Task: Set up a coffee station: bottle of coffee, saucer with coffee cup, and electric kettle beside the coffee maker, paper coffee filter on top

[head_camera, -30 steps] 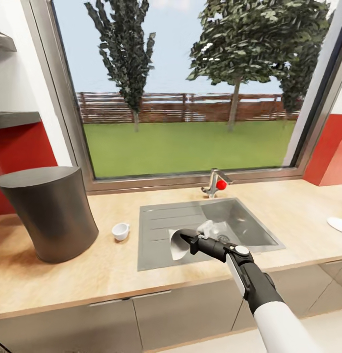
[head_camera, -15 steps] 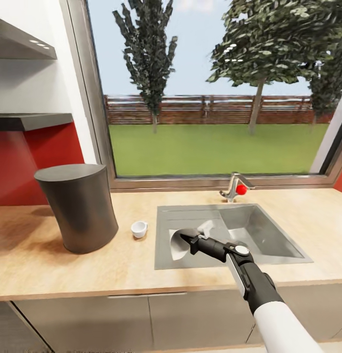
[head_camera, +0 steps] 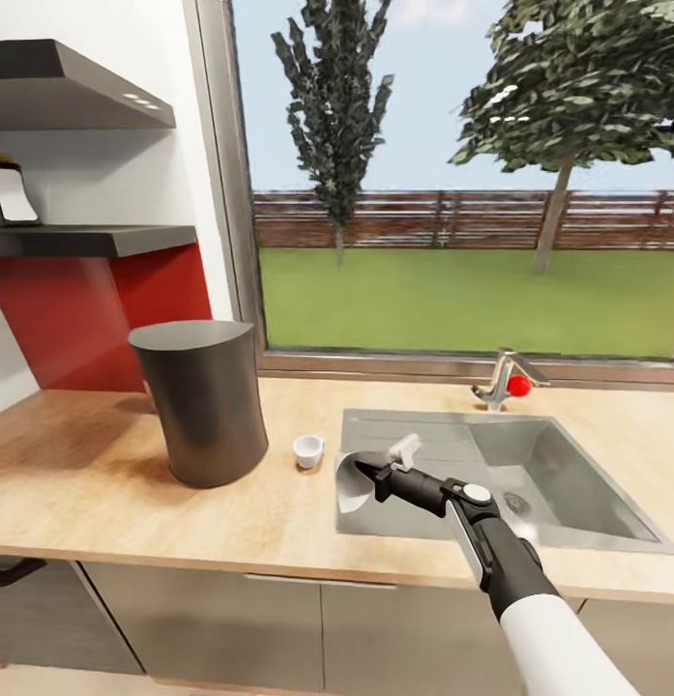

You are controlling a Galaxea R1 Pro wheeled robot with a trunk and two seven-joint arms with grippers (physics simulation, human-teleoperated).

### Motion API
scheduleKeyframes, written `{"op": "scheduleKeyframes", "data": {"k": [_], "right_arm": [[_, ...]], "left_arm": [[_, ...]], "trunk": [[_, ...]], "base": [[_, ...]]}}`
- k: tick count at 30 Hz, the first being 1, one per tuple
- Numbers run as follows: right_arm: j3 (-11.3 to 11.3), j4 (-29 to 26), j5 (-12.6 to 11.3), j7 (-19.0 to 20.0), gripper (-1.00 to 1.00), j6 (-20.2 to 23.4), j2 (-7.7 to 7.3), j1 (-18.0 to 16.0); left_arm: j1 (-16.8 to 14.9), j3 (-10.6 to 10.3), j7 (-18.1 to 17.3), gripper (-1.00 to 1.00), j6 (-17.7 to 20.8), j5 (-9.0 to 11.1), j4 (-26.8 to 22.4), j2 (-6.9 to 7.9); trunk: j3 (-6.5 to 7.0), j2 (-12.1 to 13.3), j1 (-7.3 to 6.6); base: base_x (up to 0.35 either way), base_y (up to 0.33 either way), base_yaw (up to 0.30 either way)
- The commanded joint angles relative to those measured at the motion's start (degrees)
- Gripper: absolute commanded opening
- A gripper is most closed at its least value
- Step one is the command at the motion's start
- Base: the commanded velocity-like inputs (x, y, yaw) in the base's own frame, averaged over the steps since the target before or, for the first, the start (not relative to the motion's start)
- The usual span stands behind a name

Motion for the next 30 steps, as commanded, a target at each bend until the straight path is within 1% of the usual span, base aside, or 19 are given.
{"op": "scheduleKeyframes", "data": {"k": [1,11,22,25,30], "right_arm": [[-0.1,-0.1,-0.1,0.2,-1.00,0.5,0.02,0.0],[-0.1,-0.1,-0.1,0.2,-1.00,0.5,0.02,0.0],[-0.1,-0.1,-0.1,0.2,-1.00,0.5,0.02,0.0],[-0.1,-0.1,-0.1,0.2,-1.00,0.5,0.02,0.0],[-0.1,-0.1,-0.1,0.2,-1.00,0.5,0.02,0.0]], "left_arm": [[0.0,0.1,0.1,1.00,-0.1,0.1,-0.1,-0.02],[0.0,0.1,0.2,1.00,-0.1,0.1,-0.2,-0.11],[0.0,0.1,0.2,1.00,-0.1,0.2,-0.3,-0.19],[0.0,0.1,0.2,1.00,-0.1,0.2,-0.3,-0.13],[0.0,0.1,0.2,1.00,-0.1,0.2,-0.3,-0.15]], "trunk": [[-0.08,-0.1,0.05],[0.23,-0.1,0.05],[0.48,-0.1,0.05],[0.49,-0.1,0.05],[0.49,-0.1,0.05]], "base": [[0.094,-0.111,0.248],[0.153,-0.212,0.261],[0.014,-0.238,0.268],[0.000,-0.268,0.129],[0.000,-0.269,0.029]]}}
